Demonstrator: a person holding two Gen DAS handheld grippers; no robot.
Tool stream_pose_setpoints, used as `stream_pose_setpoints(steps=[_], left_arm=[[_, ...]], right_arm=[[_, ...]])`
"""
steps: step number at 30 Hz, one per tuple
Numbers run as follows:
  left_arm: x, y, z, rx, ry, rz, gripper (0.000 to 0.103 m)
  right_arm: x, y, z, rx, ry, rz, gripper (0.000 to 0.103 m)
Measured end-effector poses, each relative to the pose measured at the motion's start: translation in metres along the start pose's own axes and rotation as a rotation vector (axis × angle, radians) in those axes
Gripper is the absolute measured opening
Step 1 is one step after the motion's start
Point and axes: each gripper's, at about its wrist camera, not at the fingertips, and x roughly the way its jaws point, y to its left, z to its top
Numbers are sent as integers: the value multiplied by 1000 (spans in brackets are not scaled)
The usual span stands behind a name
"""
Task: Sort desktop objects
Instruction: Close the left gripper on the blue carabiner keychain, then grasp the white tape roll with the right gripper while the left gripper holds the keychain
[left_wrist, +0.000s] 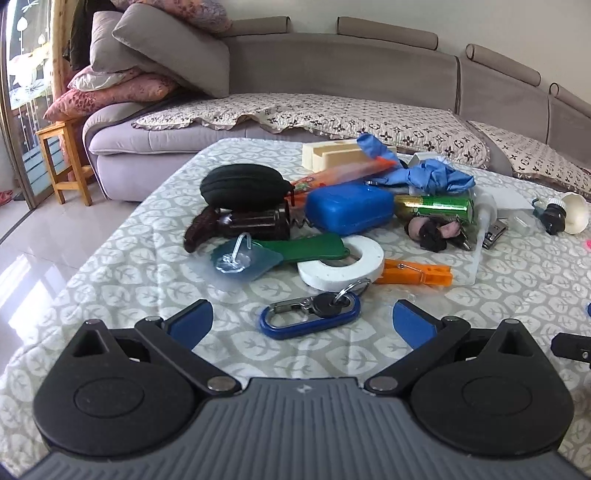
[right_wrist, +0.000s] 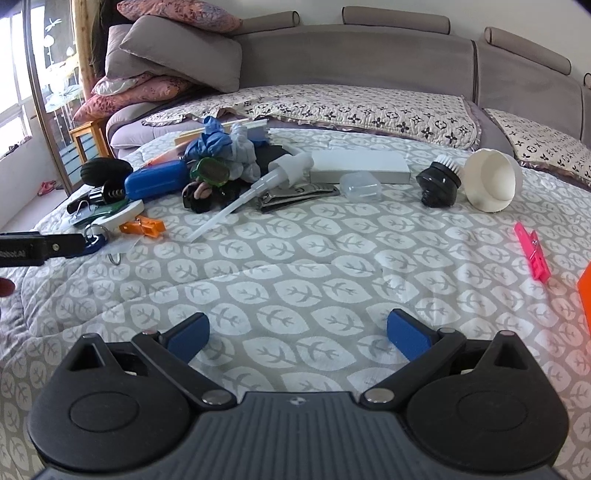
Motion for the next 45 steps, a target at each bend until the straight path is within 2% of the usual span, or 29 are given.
stream_pose_setpoints(steps=[3,8,11,13,22,25,29,33,36,38,45], left_arm=[[9,-1,1,-16,22,-36,97],[16,6,-2,-41,16,-32,95],[15,5,-3,-25,5,-5,85],[13,3,-4,-7,-4,14,65],[1,-2,-7,25,15,6,64],[-1,-2,-7,28,20,16,64],[-7,5,-5,3,13,34,64],[-17,14,-8,1,8,49,64],[-17,23,-11,-12,22,60,64],[-17,28,-11,-23,30,62,64],[-21,36,-11,-41,23,59,64]], right_arm=[[0,0,-1,-10,-1,-4,103],[-2,-1,-1,-16,-9,-1,103],[0,1,-1,-20,-13,-3,103],[0,1,-1,-22,-13,-5,103],[1,1,0,-22,-15,0,103],[-1,8,5,-53,-61,26,103],[-1,35,15,-175,-124,125,103],[15,61,26,-267,-132,205,103],[30,73,37,-302,-133,232,92],[38,78,44,-315,-131,250,71],[45,86,52,-365,-143,294,71]])
